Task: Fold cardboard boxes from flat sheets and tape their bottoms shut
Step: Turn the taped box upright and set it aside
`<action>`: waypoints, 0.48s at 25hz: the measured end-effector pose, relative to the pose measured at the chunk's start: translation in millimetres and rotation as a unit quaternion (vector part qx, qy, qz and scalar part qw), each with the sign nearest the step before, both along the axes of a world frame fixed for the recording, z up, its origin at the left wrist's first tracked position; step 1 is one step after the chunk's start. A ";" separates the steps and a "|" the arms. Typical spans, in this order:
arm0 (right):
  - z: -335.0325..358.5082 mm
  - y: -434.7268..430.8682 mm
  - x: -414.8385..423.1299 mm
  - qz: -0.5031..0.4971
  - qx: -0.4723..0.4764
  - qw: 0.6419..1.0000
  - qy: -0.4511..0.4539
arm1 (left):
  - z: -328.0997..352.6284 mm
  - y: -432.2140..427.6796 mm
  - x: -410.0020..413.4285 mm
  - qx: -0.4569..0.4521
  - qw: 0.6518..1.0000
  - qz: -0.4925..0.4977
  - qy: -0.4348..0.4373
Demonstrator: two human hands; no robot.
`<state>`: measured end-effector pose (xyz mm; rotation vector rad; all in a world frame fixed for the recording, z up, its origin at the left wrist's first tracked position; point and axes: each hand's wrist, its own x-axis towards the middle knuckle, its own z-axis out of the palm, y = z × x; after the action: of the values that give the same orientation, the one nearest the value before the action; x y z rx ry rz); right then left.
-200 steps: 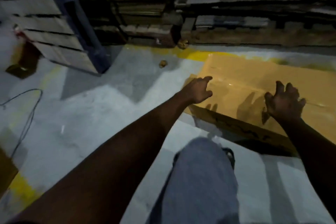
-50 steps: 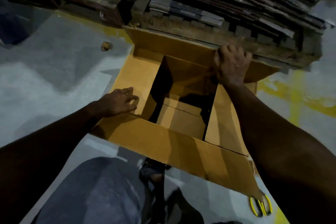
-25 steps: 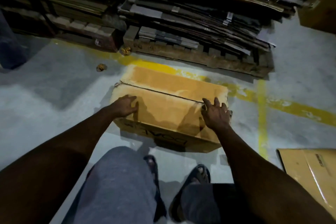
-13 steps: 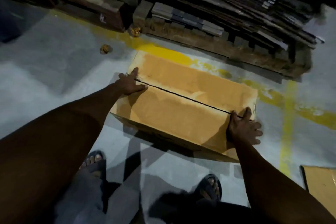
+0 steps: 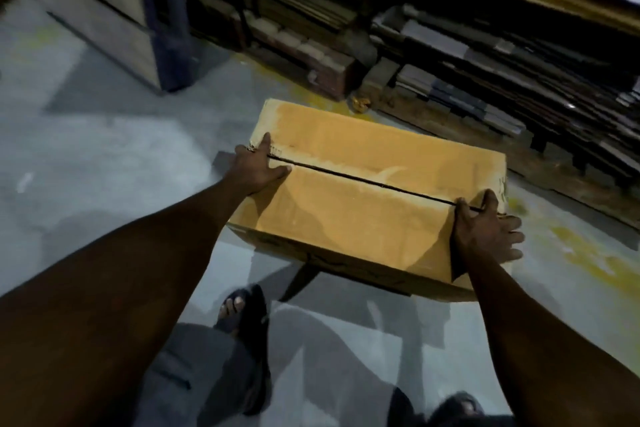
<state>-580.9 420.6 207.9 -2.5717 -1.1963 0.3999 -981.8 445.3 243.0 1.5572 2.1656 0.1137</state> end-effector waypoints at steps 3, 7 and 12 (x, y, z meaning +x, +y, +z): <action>33.0 34.2 -70.8 0.057 0.029 0.998 0.006 | 34.1 -5.4 -71.3 0.005 0.998 0.062 0.003; 37.7 105.6 -156.5 0.128 0.061 0.990 0.003 | 48.0 14.7 -156.2 0.052 0.989 0.132 0.034; 8.6 208.8 -242.5 0.187 0.104 0.977 -0.019 | 12.7 80.6 -231.5 0.083 0.980 0.172 0.062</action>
<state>-823.4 629.4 216.5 -2.1851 -1.6473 0.2835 -1213.3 526.0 255.7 1.2852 2.5664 0.3236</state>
